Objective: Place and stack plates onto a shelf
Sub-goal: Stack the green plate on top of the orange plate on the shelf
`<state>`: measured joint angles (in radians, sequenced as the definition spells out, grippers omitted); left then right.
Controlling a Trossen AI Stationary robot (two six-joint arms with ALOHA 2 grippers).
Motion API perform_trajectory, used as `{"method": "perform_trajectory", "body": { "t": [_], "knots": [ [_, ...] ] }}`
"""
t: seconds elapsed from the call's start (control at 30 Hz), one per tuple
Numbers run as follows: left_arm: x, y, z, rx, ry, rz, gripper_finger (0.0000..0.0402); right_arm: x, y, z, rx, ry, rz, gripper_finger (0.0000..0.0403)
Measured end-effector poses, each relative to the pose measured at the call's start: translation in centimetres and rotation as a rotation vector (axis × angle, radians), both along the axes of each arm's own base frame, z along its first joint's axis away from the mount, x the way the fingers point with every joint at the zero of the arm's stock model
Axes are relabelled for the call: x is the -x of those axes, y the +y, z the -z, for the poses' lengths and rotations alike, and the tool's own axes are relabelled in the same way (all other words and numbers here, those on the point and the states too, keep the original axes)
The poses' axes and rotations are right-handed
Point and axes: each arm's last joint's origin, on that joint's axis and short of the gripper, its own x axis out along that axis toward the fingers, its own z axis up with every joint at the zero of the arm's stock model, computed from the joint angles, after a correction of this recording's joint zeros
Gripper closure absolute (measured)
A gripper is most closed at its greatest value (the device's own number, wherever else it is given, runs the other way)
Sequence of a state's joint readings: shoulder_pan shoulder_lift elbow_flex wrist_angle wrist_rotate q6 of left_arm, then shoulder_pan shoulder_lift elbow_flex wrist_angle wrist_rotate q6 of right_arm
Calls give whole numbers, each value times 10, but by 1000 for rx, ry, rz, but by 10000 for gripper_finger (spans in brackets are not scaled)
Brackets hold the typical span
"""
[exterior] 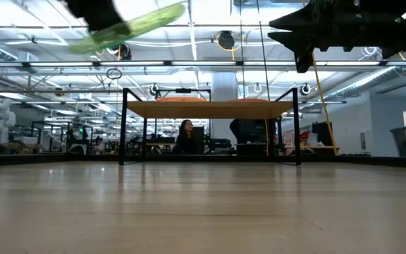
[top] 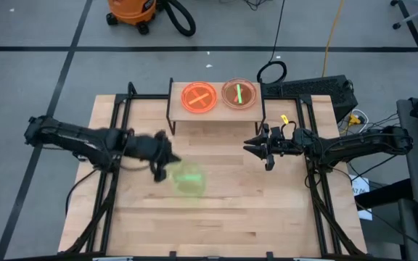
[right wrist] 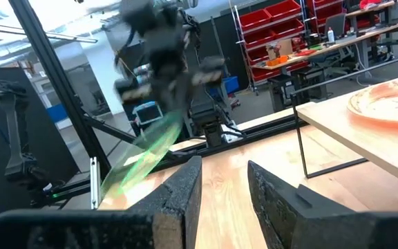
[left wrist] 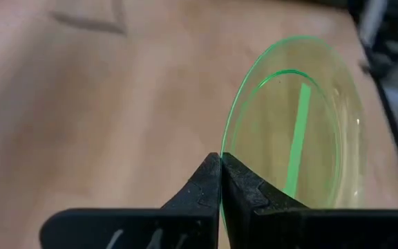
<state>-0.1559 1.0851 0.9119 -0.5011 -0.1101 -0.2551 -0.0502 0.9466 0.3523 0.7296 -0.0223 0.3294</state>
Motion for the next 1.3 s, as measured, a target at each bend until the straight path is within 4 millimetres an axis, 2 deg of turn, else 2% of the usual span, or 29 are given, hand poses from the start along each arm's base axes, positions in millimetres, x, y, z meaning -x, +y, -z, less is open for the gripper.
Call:
{"method": "perform_trajectory", "body": {
  "t": [0.2,0.33,0.6,0.73,0.87,1.03,1.13,1.3],
  "knots": [
    [-2,63,-46,-132,-112,-177,398,0,0,0,11,1,1,302],
    [-1,111,-64,-153,-167,-303,398,0,0,0,33,1,3,302],
    [-19,210,-56,-55,-168,-462,399,0,0,0,45,1,3,302],
    [-25,248,-52,-24,-154,-554,399,0,0,0,44,-4,3,302],
    [-27,271,-46,-7,-129,-601,399,0,0,0,46,-4,0,302],
    [-23,291,-30,13,-77,-645,399,0,0,-1,65,-8,0,302],
    [-23,297,-20,22,-31,-645,399,0,0,-2,84,-19,1,302],
    [-25,299,-16,37,-35,-619,399,0,0,-4,90,-40,3,302]
  ]
}}
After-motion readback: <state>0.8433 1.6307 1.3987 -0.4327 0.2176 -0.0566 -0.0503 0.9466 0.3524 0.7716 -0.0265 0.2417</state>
